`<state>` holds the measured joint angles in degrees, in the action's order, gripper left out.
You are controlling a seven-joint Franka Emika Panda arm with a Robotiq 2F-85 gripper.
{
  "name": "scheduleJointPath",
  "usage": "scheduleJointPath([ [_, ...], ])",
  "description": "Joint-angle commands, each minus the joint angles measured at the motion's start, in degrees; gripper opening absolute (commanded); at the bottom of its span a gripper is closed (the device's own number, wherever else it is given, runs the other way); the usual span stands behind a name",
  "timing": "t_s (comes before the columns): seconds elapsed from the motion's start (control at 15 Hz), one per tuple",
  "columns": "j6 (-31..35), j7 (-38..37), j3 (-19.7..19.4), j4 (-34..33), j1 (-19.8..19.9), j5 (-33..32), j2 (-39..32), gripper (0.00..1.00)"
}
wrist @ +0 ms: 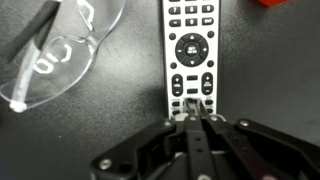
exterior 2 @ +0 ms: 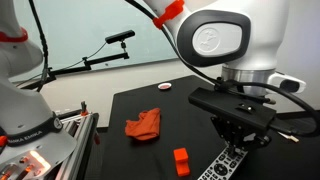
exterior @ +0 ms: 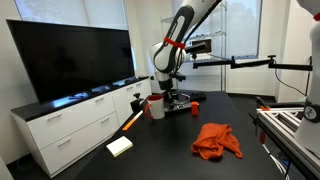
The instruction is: Press a button on the remote control.
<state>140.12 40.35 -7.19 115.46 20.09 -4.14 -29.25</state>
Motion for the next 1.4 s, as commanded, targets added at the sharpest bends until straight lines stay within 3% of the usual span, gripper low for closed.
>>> scheduleJointPath([
  [0.0, 1.7, -0.7, 0.7, 0.6, 0.5, 0.4, -1.5, 0.0],
  [0.33, 2.1, -0.9, 0.4, 2.3, 0.3, 0.0, 0.7, 0.0],
  [0.6, 4.3, 0.0, 0.3, 7.0, 0.9, 0.4, 6.5, 0.0],
  [0.67, 5.1, 0.9, 0.6, 8.5, 1.4, 0.9, 8.2, 0.07],
  [0.73, 5.4, 1.2, 0.7, 9.0, 1.6, 1.1, 9.0, 0.27],
  [1.0, 7.2, 1.3, 0.8, 11.0, 1.9, 1.5, 10.3, 0.55],
  [1.33, 8.4, 1.9, -0.9, 19.3, 1.6, 2.4, 21.6, 0.93],
])
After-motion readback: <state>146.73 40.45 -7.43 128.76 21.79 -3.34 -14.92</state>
